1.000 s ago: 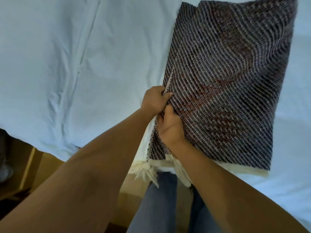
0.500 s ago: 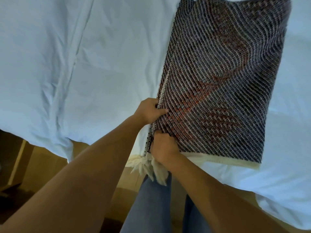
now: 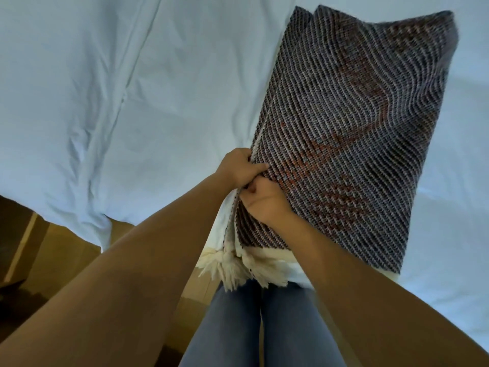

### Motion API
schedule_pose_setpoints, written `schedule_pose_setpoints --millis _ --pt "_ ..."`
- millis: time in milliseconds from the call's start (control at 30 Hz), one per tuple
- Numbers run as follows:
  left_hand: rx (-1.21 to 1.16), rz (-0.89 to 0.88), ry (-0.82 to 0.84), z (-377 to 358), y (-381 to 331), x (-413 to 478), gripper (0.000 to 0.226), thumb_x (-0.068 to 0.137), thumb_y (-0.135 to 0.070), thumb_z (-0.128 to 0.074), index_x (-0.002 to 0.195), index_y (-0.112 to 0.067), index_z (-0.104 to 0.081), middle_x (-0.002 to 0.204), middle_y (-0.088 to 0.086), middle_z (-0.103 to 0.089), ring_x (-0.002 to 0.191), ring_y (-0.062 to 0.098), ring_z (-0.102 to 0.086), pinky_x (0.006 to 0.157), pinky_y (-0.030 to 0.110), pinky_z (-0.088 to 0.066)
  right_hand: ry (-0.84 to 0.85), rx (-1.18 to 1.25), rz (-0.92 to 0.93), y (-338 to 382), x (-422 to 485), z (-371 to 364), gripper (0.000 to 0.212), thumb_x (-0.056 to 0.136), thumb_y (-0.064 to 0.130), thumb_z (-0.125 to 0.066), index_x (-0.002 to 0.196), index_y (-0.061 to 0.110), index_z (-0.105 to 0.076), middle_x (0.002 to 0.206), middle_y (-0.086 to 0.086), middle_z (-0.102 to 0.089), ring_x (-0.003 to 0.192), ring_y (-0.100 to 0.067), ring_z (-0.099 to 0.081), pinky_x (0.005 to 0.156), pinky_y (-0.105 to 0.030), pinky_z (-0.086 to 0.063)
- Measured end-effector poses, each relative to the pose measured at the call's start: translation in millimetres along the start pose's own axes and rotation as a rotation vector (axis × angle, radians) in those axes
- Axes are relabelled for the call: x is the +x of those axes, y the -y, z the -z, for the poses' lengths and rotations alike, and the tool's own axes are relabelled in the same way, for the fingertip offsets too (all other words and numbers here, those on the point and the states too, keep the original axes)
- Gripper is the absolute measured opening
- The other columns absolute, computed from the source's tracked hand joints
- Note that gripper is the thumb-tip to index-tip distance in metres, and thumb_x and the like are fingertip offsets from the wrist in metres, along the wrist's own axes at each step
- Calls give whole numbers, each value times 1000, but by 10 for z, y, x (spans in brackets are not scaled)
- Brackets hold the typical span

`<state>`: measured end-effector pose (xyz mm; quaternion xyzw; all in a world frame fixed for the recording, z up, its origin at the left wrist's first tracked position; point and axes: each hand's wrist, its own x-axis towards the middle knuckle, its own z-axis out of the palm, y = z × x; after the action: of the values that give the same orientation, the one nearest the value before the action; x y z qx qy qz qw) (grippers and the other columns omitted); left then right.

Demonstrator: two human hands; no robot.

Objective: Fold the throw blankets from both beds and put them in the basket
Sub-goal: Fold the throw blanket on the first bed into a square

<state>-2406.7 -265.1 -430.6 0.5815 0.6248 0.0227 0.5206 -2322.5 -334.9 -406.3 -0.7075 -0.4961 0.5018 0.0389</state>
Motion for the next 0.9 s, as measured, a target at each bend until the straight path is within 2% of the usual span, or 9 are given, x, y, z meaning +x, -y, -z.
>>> schedule_pose_setpoints --millis 133,300,433,533,600,700,767,833,900 --pt "-32 24 -67 55 -222 195 40 85 -38 -62 61 -13 -42 60 0 -45 59 15 -43 56 27 -35 -61 -28 46 -5 236 421 12 87 21 -50 77 15 -50 69 0 -53 67 -22 -51 61 -28 -38" --pt "-56 39 -120 132 -590 535 30 87 -39 -60 79 -11 -50 79 8 -54 75 21 -50 73 37 -44 -87 -56 88 -41 590 948 25 90 18 -49 66 19 -40 63 3 -45 56 -14 -42 52 -28 -30" --pt "-142 80 -98 241 -1024 930 33 86 -41 -60 70 -15 -49 71 2 -54 72 21 -53 66 31 -44 -193 -12 101 -57 990 1484 11 91 19 -48 82 13 -51 67 2 -48 62 -18 -47 54 -30 -35" --pt "-283 105 -86 326 -1370 1281 42 85 -44 -61 103 -6 -61 106 9 -63 96 25 -61 88 36 -50 -258 -29 145 -115 1286 1873 10 92 18 -48 83 13 -50 66 3 -47 62 -19 -47 55 -30 -34" --pt "-365 100 -80 338 -1607 1477 49 86 -41 -61 119 -5 -57 116 9 -62 100 24 -62 92 36 -50 -275 -23 187 -141 1438 2074 10 91 15 -48 82 11 -50 65 3 -46 60 -18 -44 56 -29 -31" --pt "-392 7 -121 330 -1874 1727 23 88 -25 -62 103 -8 -63 101 8 -69 87 20 -67 83 34 -55 -316 -13 249 -144 1611 2261 10 90 12 -49 89 5 -55 71 -3 -51 64 -22 -47 57 -30 -35" --pt "-300 -20 -238 379 -1857 1855 13 88 -22 -60 90 -11 -64 88 5 -68 80 20 -65 75 30 -53 -339 -41 295 -134 1710 2341 12 90 11 -49 90 2 -56 78 -9 -53 69 -24 -49 60 -32 -38" --pt "-221 63 -377 456 -1705 1950 16 86 -24 -57 75 -13 -58 72 -1 -60 68 16 -57 60 24 -45 -334 -101 338 -122 1795 2402 13 91 12 -48 91 0 -54 84 -11 -50 72 -25 -46 64 -33 -37" --pt "-224 158 -403 491 -1551 2006 18 84 -25 -56 71 -14 -53 69 -2 -56 66 15 -55 55 24 -43 -323 -142 375 -111 1873 2464 12 92 11 -47 90 1 -54 88 -9 -46 76 -23 -43 68 -34 -36"
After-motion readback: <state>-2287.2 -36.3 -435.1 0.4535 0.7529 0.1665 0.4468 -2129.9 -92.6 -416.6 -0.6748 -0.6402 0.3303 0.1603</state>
